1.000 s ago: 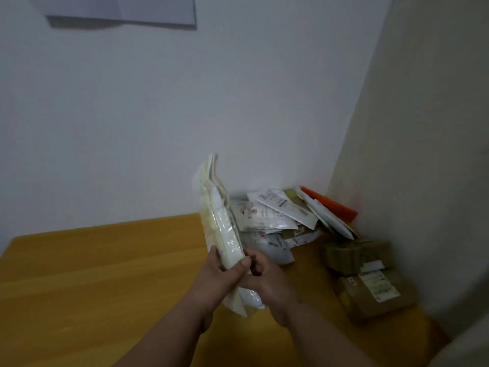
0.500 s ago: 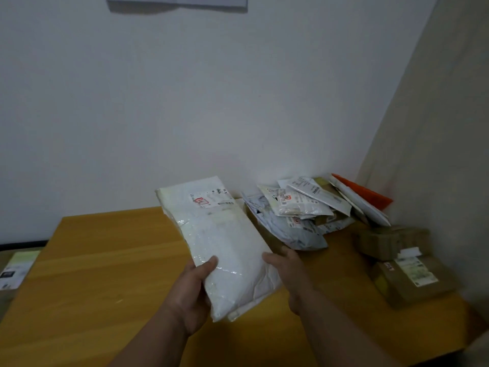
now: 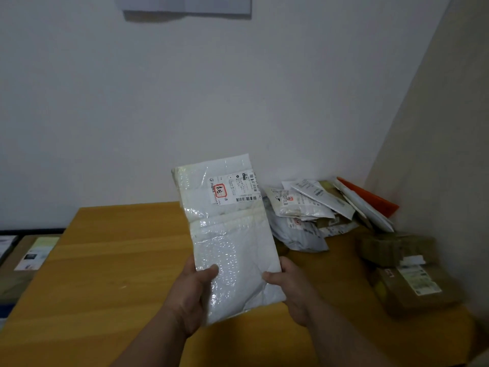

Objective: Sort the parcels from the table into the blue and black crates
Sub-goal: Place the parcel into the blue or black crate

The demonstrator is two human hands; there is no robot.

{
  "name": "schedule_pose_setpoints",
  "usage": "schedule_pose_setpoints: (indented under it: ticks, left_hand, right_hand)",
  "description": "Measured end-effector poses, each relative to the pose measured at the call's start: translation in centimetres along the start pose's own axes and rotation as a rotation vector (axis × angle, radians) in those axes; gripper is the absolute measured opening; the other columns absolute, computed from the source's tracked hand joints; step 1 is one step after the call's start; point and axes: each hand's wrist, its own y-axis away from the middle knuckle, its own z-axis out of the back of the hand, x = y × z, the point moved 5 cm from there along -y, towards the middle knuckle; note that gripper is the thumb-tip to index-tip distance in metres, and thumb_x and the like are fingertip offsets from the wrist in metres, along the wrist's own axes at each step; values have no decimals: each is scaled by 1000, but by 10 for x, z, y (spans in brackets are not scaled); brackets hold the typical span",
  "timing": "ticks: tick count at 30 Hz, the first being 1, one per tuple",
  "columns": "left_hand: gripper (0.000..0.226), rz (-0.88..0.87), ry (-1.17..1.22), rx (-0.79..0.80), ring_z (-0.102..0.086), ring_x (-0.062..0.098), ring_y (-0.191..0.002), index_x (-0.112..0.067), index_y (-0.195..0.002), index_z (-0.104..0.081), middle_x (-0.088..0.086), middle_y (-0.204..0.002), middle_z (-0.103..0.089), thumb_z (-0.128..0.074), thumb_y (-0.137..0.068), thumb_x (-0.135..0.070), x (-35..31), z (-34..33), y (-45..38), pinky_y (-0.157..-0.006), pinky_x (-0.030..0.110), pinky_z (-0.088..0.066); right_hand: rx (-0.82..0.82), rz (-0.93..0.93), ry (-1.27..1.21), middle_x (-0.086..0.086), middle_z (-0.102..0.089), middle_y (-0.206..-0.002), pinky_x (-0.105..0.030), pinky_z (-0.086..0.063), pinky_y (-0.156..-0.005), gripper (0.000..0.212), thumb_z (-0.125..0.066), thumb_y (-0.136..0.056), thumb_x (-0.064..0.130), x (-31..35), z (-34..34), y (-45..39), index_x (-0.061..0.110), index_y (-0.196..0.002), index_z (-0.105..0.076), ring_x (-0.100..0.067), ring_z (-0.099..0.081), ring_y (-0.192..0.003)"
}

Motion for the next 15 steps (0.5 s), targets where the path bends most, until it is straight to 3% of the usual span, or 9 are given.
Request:
schedule_pose_setpoints:
  ticks: [4,9,12,15]
  left_hand:
    - [36,-3,10,-11,-67,39,-97,-16,-125,-54,16,-114,-70,-49,-95,3,4,2,8,-68,47,-57]
    - [29,-59,1,-88,-67,37,-99,-17,-124,-54,13,-111,-72,-54,-97,-6,0,30,14,-76,48,-56]
    - [30,-80,38,-139,-67,37,-101,-16,-126,-53,14,-112,-71,-53,-98,-6,-8,57,16,-81,50,-54]
    - [26,-78,121,-210,-66,35,-100,-17,-123,-55,11,-111,-70,-55,-98,-10,-23,94,19,-79,47,-54]
  right_hand:
    - [18,0,24,-6,-72,-108,-53,-54,-93,28,-69,-88,5,-6,-1,2,18,-111,-63,-30,-68,-101]
    - [52,-4,52,-5,-73,-109,-51,-55,-92,33,-70,-87,7,-12,-24,9,18,-117,-63,-28,-69,-101]
    - [45,16,-6,-8,-70,-112,-43,-58,-80,33,-71,-87,8,-6,-49,13,15,-117,-61,-27,-69,-96]
    - [-6,-12,-145,-5,-61,-119,-36,-52,-75,53,-76,-85,17,-4,-81,15,25,-128,-45,-24,-64,-98]
